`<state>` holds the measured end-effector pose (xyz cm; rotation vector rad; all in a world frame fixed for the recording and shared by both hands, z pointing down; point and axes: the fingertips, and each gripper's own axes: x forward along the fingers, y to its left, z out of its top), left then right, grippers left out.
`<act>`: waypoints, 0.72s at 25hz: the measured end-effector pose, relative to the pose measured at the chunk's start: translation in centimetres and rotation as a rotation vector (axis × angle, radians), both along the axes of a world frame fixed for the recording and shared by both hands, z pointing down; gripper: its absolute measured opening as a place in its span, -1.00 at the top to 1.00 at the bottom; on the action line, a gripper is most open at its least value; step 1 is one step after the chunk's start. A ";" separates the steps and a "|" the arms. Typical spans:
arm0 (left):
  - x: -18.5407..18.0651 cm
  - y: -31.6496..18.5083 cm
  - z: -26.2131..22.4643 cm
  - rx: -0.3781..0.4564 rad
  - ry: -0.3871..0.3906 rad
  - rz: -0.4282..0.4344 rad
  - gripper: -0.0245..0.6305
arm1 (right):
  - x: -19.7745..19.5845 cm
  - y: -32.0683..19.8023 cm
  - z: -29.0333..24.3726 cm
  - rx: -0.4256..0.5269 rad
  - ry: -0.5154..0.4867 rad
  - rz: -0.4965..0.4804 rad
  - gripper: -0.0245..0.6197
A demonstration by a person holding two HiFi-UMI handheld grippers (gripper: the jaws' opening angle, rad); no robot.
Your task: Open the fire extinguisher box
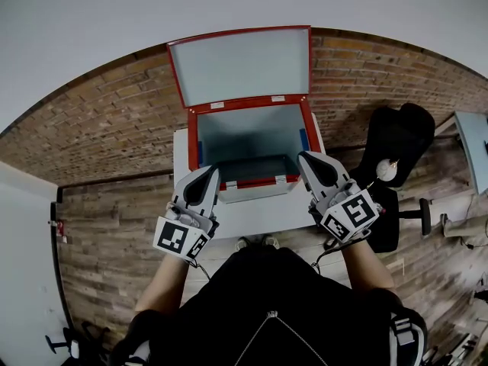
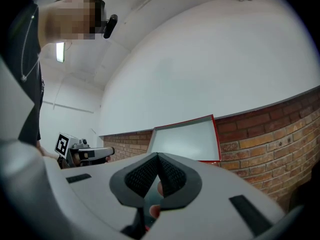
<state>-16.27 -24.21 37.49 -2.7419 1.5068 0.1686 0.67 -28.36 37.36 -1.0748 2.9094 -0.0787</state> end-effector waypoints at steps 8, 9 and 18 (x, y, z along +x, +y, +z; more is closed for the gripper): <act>1.5 1.0 2.2 -0.047 0.010 0.031 0.78 | -1.2 1.3 1.9 -0.031 0.018 -0.020 0.87; 1.6 1.0 2.4 -0.053 0.007 0.034 0.78 | -1.3 1.5 2.1 -0.034 0.019 -0.022 0.87; 2.7 1.5 3.6 -0.059 -0.006 0.061 0.78 | -2.5 2.3 3.3 -0.053 0.025 -0.044 0.87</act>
